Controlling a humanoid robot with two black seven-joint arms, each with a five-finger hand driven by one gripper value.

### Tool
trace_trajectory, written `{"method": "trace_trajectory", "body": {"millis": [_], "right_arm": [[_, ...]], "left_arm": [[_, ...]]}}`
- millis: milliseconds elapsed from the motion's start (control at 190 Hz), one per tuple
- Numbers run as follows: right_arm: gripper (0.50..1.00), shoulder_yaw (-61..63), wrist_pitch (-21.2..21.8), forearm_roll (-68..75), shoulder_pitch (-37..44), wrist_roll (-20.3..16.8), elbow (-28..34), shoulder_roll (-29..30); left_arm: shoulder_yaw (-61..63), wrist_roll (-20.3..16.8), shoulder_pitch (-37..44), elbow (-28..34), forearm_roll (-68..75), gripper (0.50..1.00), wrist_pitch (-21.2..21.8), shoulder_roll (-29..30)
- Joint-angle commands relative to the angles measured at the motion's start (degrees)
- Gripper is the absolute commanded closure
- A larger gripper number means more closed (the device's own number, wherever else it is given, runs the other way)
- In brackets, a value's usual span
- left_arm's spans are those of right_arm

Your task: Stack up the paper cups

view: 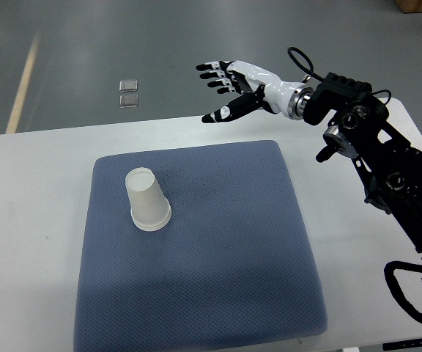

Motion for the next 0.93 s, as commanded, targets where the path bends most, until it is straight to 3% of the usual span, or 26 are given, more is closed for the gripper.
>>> {"method": "trace_trajectory", "body": {"millis": [0, 158, 279, 506, 922], "right_arm": [[0.589, 3.2, -8.3, 6.4, -3.2, 0.4, -1.2, 0.0], [0.589, 3.7, -21.4, 17.3, -6.0, 2.2, -1.4, 0.0], [0.587, 3.8, -25.6, 19.2, -7.9, 5.8, -1.4, 0.0], [0.574, 3.9, -26.3, 21.7, -11.8, 11.9, -1.4, 0.0], [0.574, 3.7, -25.8, 28.6, -18.6, 11.9, -0.5, 0.0]], "left_arm": [[0.0, 0.0, 0.0, 0.0, 0.0, 0.5, 0.0, 0.0], [0.0, 0.0, 0.0, 0.0, 0.0, 0.5, 0.0, 0.0], [0.0, 0.0, 0.0, 0.0, 0.0, 0.5, 0.0, 0.0], [0.0, 0.0, 0.0, 0.0, 0.0, 0.5, 0.0, 0.0], [0.0, 0.0, 0.0, 0.0, 0.0, 0.5, 0.0, 0.0]]}}
